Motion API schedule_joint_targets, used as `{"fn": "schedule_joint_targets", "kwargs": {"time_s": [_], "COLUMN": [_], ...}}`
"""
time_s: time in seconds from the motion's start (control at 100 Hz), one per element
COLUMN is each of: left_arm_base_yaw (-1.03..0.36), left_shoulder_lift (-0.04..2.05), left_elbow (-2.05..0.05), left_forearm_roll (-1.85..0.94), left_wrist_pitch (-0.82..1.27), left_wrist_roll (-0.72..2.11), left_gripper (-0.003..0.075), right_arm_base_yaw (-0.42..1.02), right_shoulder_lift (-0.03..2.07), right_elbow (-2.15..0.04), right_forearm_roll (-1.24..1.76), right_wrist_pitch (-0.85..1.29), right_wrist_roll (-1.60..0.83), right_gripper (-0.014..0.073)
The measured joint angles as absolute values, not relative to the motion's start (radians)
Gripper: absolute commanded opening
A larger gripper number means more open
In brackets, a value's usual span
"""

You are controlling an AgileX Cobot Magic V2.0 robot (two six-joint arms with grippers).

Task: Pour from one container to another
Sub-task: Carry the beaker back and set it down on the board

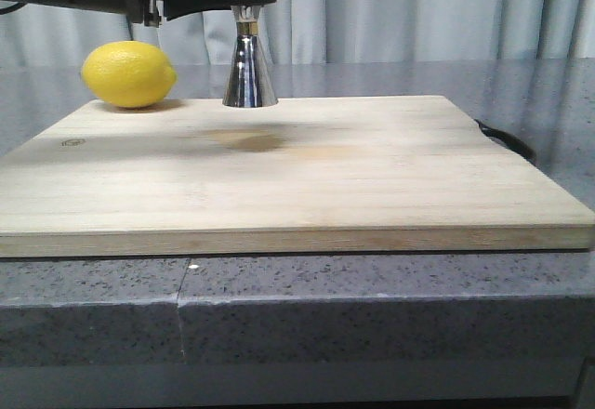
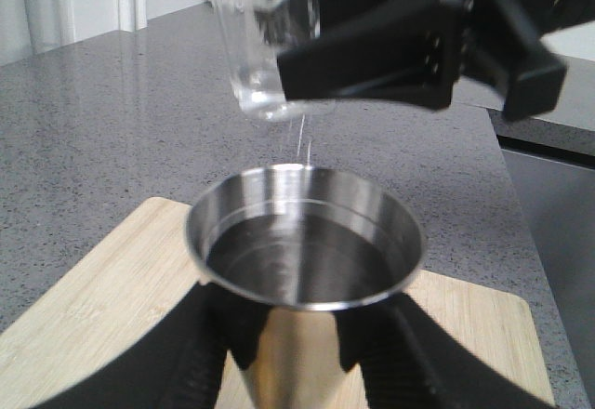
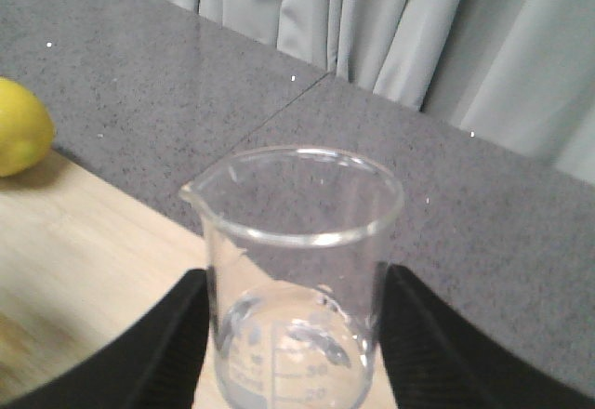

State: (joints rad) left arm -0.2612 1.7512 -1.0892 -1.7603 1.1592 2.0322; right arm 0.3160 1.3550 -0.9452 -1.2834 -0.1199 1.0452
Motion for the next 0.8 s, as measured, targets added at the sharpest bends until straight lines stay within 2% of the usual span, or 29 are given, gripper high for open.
{"fn": "schedule_joint_targets", "kwargs": {"time_s": [0.16,0.46,0.8], "left_arm_base_yaw": [-0.261,-0.261,-0.261], "left_shoulder_lift": [1.751,1.751,1.751], "left_elbow": [-1.089,-1.089,-1.089], "left_forearm_roll": [-1.760,-1.760,-1.760], "left_wrist_pitch": [1.159,1.159,1.159], "left_wrist_roll": [2.032,2.032,2.032], "left_gripper": [0.0264,0.0264,0.0264], "right_arm_base_yaw": [0.197,-0.045,-0.068], "right_shoulder_lift": [1.355,1.437,1.579], "right_elbow": [-0.874,-0.820,-0.854], "right_forearm_roll": [-1.243,-1.239,-1.241], "right_wrist_pitch": [-0.253,-0.687,-0.797], "right_wrist_roll": [1.049,1.031,0.887], "right_gripper": [0.0337,0.0337,0.0337]}}
